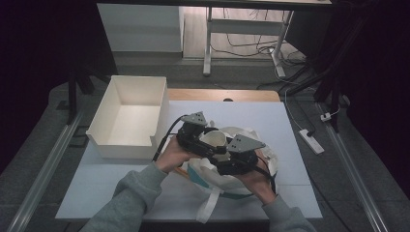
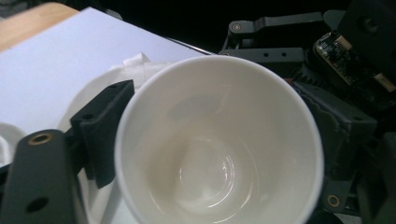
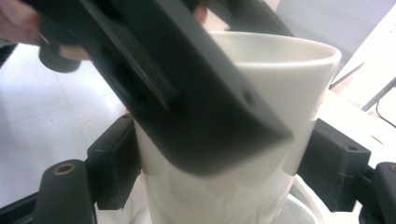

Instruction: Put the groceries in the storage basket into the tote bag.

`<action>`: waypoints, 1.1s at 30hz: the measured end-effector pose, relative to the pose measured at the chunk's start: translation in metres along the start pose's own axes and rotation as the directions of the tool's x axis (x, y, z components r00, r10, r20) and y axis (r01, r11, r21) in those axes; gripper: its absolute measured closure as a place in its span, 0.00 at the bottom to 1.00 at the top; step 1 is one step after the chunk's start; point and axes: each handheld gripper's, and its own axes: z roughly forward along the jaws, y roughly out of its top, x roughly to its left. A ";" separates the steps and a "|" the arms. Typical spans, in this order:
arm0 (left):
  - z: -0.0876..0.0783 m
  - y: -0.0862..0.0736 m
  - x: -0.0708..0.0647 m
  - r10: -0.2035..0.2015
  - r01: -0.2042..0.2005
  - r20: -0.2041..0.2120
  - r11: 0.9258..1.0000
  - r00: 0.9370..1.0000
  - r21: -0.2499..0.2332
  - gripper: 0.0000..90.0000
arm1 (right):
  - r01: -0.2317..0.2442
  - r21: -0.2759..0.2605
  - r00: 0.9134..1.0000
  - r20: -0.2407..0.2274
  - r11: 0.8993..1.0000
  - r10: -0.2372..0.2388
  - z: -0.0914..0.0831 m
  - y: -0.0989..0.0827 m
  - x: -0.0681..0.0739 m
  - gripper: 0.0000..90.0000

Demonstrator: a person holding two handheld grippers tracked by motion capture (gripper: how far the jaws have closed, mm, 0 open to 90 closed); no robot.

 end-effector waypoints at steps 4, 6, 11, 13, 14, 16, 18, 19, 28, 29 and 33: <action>-0.011 0.001 0.000 -0.002 0.002 -0.003 0.999 1.000 -0.035 0.17 | -0.007 0.001 1.000 0.012 1.000 0.007 -0.002 -0.002 -0.004 0.24; -0.018 0.001 0.002 -0.005 0.004 -0.011 0.999 1.000 -0.049 0.17 | -0.013 0.004 1.000 0.017 1.000 0.013 -0.003 -0.003 -0.006 0.24; -0.032 0.001 0.009 -0.020 0.017 -0.039 0.997 0.999 -0.075 0.17 | -0.021 0.006 0.999 0.037 1.000 0.021 -0.004 -0.006 -0.011 0.24; -0.038 0.000 0.012 -0.030 0.025 -0.058 0.997 0.998 -0.078 0.17 | -0.026 0.008 0.999 0.046 1.000 0.026 -0.005 -0.007 -0.013 0.25; -0.040 0.000 0.013 -0.031 0.026 -0.073 0.997 0.997 -0.077 0.17 | -0.029 0.008 0.998 0.053 1.000 0.029 -0.006 -0.008 -0.014 0.25; -0.045 -0.002 0.016 -0.030 0.023 -0.113 0.998 0.993 -0.065 0.18 | -0.037 0.006 0.997 0.064 0.999 0.036 -0.007 -0.009 -0.017 0.25; -0.048 -0.004 0.020 -0.025 0.019 -0.152 0.999 0.988 -0.043 0.18 | -0.047 0.004 0.997 0.068 0.999 0.047 -0.008 -0.009 -0.019 0.25; -0.049 -0.005 0.022 -0.024 0.019 -0.171 0.999 0.985 -0.035 0.18 | -0.049 0.002 0.996 0.071 0.999 0.049 -0.008 -0.010 -0.021 0.25; -0.060 -0.009 0.035 -0.058 0.051 -0.211 0.998 0.976 -0.040 0.19 | -0.087 0.011 0.991 0.107 0.996 0.085 -0.007 -0.017 -0.033 0.25; -0.061 -0.010 0.036 -0.062 0.055 -0.212 0.998 0.975 -0.039 0.19 | -0.092 0.012 0.990 0.107 0.996 0.090 -0.006 -0.018 -0.034 0.25; -0.065 -0.011 0.040 -0.074 0.066 -0.220 0.997 0.973 -0.046 0.19 | -0.114 0.024 0.989 0.100 0.993 0.111 0.000 -0.022 -0.037 0.25</action>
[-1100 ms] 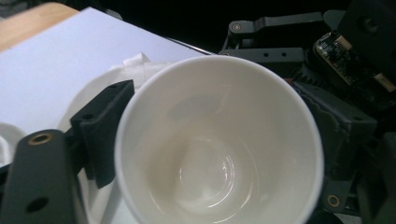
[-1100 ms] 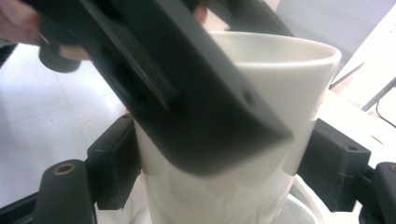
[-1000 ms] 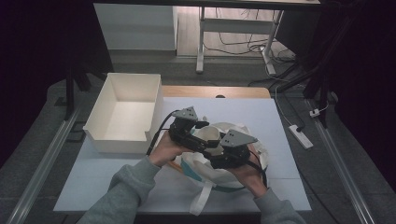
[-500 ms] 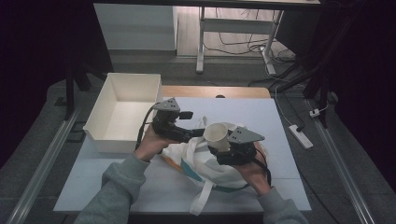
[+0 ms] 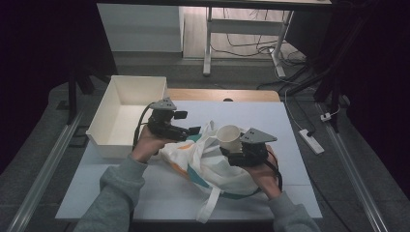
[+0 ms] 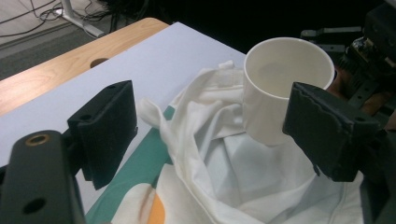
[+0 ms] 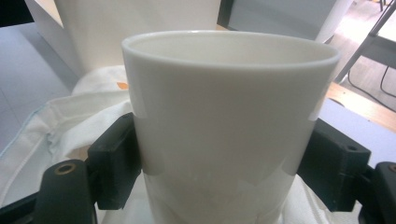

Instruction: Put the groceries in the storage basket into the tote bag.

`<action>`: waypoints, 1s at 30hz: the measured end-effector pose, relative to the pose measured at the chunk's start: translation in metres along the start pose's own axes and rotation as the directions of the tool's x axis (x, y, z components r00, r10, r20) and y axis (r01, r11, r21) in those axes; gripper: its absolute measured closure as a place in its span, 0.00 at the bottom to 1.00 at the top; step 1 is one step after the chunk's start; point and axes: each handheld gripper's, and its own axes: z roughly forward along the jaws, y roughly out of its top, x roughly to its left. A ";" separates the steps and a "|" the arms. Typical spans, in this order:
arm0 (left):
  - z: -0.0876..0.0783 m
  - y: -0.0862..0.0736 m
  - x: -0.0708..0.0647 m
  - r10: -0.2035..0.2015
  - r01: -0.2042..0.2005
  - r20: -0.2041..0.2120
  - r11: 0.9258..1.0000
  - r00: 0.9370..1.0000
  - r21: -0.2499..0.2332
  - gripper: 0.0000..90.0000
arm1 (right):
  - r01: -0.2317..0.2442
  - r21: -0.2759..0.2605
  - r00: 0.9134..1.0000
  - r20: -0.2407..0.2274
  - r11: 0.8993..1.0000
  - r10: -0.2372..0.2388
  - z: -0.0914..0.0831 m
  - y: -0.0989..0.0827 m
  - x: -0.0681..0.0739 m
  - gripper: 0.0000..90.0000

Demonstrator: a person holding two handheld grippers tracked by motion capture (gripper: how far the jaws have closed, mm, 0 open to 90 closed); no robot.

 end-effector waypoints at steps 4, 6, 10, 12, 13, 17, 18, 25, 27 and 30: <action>-0.003 0.000 0.003 -0.009 0.009 -0.005 1.000 1.000 -0.004 0.19 | -0.012 0.017 1.000 -0.011 1.000 0.012 0.007 -0.001 0.000 0.25; -0.003 0.000 0.004 -0.009 0.009 -0.007 1.000 1.000 -0.002 0.19 | -0.013 0.025 1.000 -0.015 1.000 0.013 0.011 -0.002 0.001 0.25; -0.003 -0.001 0.006 -0.013 0.013 -0.008 1.000 1.000 0.002 0.19 | -0.013 0.040 1.000 -0.026 0.999 0.014 0.017 -0.004 0.002 0.25; -0.003 -0.001 0.006 -0.012 0.012 -0.008 1.000 1.000 0.011 0.19 | -0.015 0.049 0.999 -0.036 0.999 0.017 0.021 -0.005 0.003 0.25; -0.002 -0.001 0.006 -0.012 0.012 -0.008 1.000 1.000 0.016 0.20 | -0.014 0.054 0.999 -0.043 0.998 0.016 0.024 -0.005 0.005 0.25; -0.001 -0.001 0.005 -0.008 0.008 -0.002 1.000 1.000 0.023 0.20 | 0.002 0.076 0.998 -0.066 0.997 0.004 0.037 -0.005 0.010 0.25; -0.001 -0.001 0.005 -0.007 0.007 -0.001 1.000 1.000 0.025 0.20 | 0.007 0.079 0.997 -0.073 0.997 -0.002 0.041 -0.004 0.011 0.25; -0.003 -0.002 0.007 -0.012 0.012 -0.003 1.000 1.000 0.023 0.20 | 0.021 0.086 0.993 -0.118 0.996 -0.011 0.070 0.000 0.018 0.25; -0.004 -0.002 0.008 -0.012 0.012 -0.004 1.000 1.000 0.022 0.20 | 0.013 0.094 0.992 -0.127 0.995 -0.001 0.072 -0.002 0.017 0.25; -0.004 -0.002 0.008 -0.013 0.013 -0.005 1.000 1.000 0.023 0.20 | -0.016 0.109 0.989 -0.142 0.994 0.031 0.073 -0.006 0.013 0.25</action>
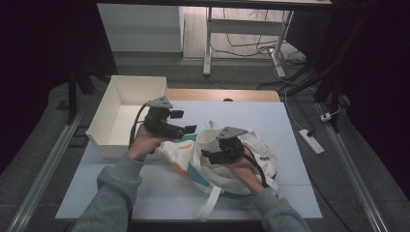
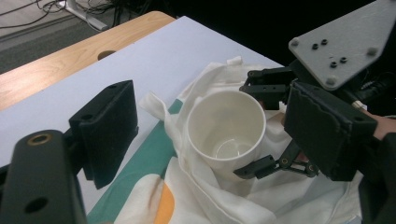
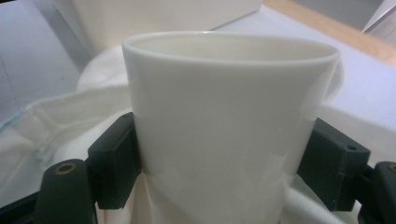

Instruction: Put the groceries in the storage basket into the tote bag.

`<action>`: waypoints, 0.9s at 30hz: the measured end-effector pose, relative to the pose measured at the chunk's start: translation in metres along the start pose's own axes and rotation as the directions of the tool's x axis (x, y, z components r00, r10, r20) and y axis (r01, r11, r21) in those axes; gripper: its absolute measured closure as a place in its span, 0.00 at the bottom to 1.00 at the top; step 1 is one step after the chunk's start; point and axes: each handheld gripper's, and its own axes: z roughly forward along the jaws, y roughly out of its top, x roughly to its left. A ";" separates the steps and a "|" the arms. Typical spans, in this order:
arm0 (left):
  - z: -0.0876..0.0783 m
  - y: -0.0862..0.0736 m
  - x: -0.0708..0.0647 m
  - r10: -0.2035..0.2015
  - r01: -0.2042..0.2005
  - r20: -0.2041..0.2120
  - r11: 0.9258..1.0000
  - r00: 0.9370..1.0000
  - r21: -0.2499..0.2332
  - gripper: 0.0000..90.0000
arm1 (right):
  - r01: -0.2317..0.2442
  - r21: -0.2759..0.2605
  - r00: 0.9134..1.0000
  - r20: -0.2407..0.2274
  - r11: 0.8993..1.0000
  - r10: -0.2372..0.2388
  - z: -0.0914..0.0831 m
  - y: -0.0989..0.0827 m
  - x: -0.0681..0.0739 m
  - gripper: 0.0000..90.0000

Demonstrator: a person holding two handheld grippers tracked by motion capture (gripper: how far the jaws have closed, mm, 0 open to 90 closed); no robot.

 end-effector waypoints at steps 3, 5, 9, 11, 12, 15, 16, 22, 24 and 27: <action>0.000 0.000 -0.001 0.005 -0.005 0.001 1.000 1.000 0.000 0.20 | -0.009 0.031 1.000 -0.009 0.999 0.009 0.003 -0.007 -0.002 0.25; 0.000 0.000 -0.001 0.005 -0.005 0.002 1.000 1.000 -0.001 0.20 | -0.005 0.050 1.000 -0.010 0.999 0.005 0.007 -0.012 -0.002 0.25; 0.001 0.000 0.000 0.002 -0.002 0.000 1.000 1.000 0.004 0.20 | 0.003 0.036 1.000 -0.008 0.999 -0.002 0.008 -0.015 -0.002 0.25; 0.001 -0.001 0.000 0.002 -0.002 0.000 1.000 1.000 0.006 0.20 | 0.006 0.029 1.000 -0.007 1.000 -0.005 0.008 -0.015 -0.002 0.25; 0.001 -0.001 0.000 0.004 -0.004 0.000 1.000 1.000 0.006 0.20 | 0.006 0.031 1.000 -0.007 0.999 -0.006 0.007 -0.016 -0.001 0.25; 0.001 -0.001 -0.001 0.004 -0.004 0.000 1.000 1.000 0.006 0.20 | 0.014 0.060 1.000 0.005 0.998 -0.015 0.004 -0.015 -0.002 0.25; 0.002 -0.001 -0.001 0.005 -0.005 -0.001 1.000 1.000 0.008 0.20 | 0.013 0.080 1.000 0.000 0.997 -0.013 0.002 -0.014 -0.003 0.25; 0.003 -0.001 -0.001 0.006 -0.006 0.000 1.000 1.000 0.012 0.20 | -0.038 0.198 0.999 -0.023 0.980 0.043 -0.017 -0.019 -0.015 0.25; 0.004 -0.001 -0.002 0.010 -0.010 0.001 1.000 1.000 0.015 0.20 | -0.046 0.197 0.998 -0.023 0.979 0.052 -0.020 -0.022 -0.016 0.25; 0.005 -0.001 -0.003 0.014 -0.014 0.003 1.000 1.000 0.019 0.20 | -0.016 0.204 1.000 -0.010 0.979 0.018 -0.019 -0.022 -0.011 0.25</action>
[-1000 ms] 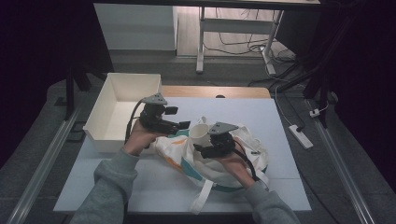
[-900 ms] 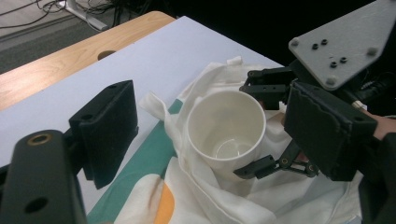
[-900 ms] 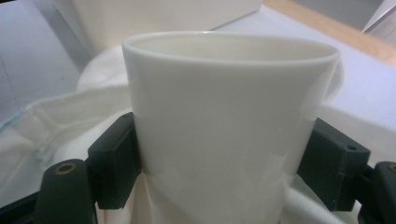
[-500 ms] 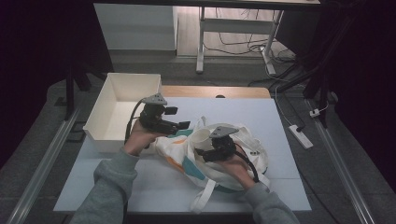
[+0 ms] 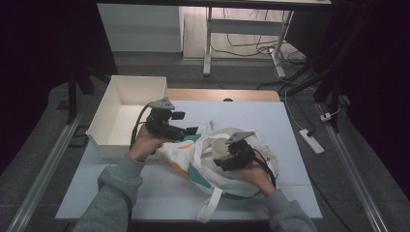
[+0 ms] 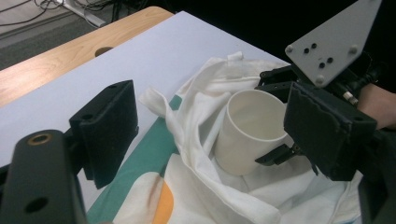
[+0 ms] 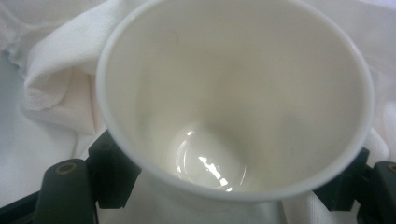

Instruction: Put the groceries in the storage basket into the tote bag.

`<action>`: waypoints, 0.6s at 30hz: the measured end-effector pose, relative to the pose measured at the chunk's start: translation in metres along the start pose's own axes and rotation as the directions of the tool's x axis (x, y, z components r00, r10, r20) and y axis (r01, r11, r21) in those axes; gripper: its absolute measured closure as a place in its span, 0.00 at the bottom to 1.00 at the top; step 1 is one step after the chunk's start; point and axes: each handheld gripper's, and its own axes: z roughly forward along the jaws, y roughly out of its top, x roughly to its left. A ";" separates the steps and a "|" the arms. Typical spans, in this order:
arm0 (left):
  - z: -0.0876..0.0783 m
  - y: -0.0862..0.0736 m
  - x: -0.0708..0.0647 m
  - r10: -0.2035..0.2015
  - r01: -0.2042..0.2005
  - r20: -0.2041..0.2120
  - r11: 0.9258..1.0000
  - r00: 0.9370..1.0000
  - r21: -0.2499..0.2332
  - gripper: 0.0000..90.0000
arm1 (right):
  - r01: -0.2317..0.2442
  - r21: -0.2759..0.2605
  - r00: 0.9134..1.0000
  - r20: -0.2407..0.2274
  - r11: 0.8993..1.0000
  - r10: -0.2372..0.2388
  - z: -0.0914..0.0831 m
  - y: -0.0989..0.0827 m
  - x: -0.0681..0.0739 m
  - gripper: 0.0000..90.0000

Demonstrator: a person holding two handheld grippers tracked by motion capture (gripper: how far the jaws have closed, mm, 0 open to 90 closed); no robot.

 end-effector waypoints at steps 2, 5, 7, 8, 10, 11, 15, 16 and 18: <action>0.001 0.000 0.000 0.000 0.000 0.000 1.000 1.000 0.002 0.20 | 0.005 -0.002 1.000 0.007 1.000 -0.005 0.001 0.001 0.001 0.25; 0.002 -0.001 0.000 -0.001 0.001 0.000 1.000 1.000 0.006 0.20 | 0.004 -0.001 1.000 0.010 1.000 -0.004 0.000 0.000 -0.001 0.26; 0.002 -0.002 0.000 -0.001 0.001 -0.001 1.000 1.000 0.009 0.20 | -0.003 0.011 1.000 0.012 1.000 0.003 -0.002 0.000 -0.004 0.26; 0.001 -0.002 0.000 0.000 0.000 -0.001 1.000 1.000 0.009 0.20 | -0.005 0.025 1.000 0.011 1.000 0.004 -0.004 0.000 -0.006 0.25; 0.001 -0.002 0.000 0.000 0.000 -0.001 1.000 1.000 0.008 0.20 | -0.002 0.048 1.000 0.005 0.999 0.002 -0.008 -0.001 -0.010 0.26; 0.001 -0.002 0.001 -0.001 0.001 0.000 1.000 1.000 0.006 0.20 | -0.007 0.046 1.000 -0.003 0.999 0.007 -0.010 -0.003 -0.012 0.25; 0.003 -0.002 0.002 -0.004 0.004 -0.002 1.000 1.000 0.014 0.20 | 0.005 0.032 1.000 0.007 0.999 -0.005 -0.009 -0.004 -0.010 0.25; 0.003 -0.002 0.002 -0.002 0.002 -0.001 1.000 1.000 0.015 0.20 | 0.007 0.031 1.000 0.013 0.999 -0.008 -0.008 -0.004 -0.009 0.25; 0.003 -0.002 0.001 0.000 0.000 0.000 1.000 1.000 0.013 0.20 | 0.010 0.025 1.000 0.013 1.000 -0.011 -0.007 -0.003 -0.009 0.25</action>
